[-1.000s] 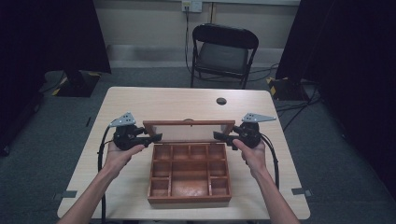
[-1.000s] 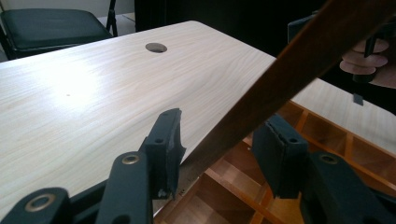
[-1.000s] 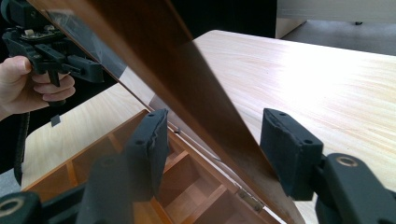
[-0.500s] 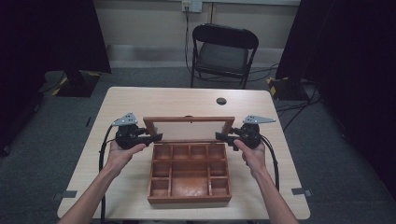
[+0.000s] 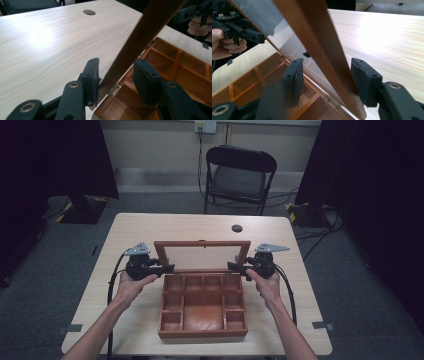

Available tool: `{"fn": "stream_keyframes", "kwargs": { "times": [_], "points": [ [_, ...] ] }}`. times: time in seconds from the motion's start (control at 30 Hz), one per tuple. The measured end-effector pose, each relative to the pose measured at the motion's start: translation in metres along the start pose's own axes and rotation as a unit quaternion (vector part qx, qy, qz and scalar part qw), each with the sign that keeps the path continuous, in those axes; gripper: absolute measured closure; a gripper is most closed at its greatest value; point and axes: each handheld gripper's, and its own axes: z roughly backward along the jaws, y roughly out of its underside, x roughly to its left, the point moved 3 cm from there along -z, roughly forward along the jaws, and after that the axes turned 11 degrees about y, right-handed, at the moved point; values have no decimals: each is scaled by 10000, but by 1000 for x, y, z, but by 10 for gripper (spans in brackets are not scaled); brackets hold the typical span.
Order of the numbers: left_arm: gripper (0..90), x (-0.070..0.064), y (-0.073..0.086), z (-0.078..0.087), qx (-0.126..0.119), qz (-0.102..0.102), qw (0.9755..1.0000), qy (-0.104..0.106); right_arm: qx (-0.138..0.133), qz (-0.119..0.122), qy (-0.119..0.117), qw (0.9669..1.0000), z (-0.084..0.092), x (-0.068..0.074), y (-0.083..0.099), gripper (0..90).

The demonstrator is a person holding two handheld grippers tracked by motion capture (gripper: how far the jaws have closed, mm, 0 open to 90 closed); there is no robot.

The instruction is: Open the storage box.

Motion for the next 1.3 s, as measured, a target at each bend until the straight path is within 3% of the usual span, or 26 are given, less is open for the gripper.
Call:
{"fn": "stream_keyframes", "kwargs": {
  "times": [0.2,0.63,1.0,1.3],
  "points": [
    [580,7,5,-5,56,105,9999,62,10,-11,55,10000,-3,-2,1,454],
    [598,18,0,-11,37,223,9997,66,-21,-73,130,9999,-9,-8,1,474],
    [624,27,2,-16,-63,354,9993,59,79,-3,416,9991,-13,-13,5,486],
    [624,31,5,-19,-48,434,9990,-9,58,-212,429,9988,-19,-17,7,480]
  ]
}}
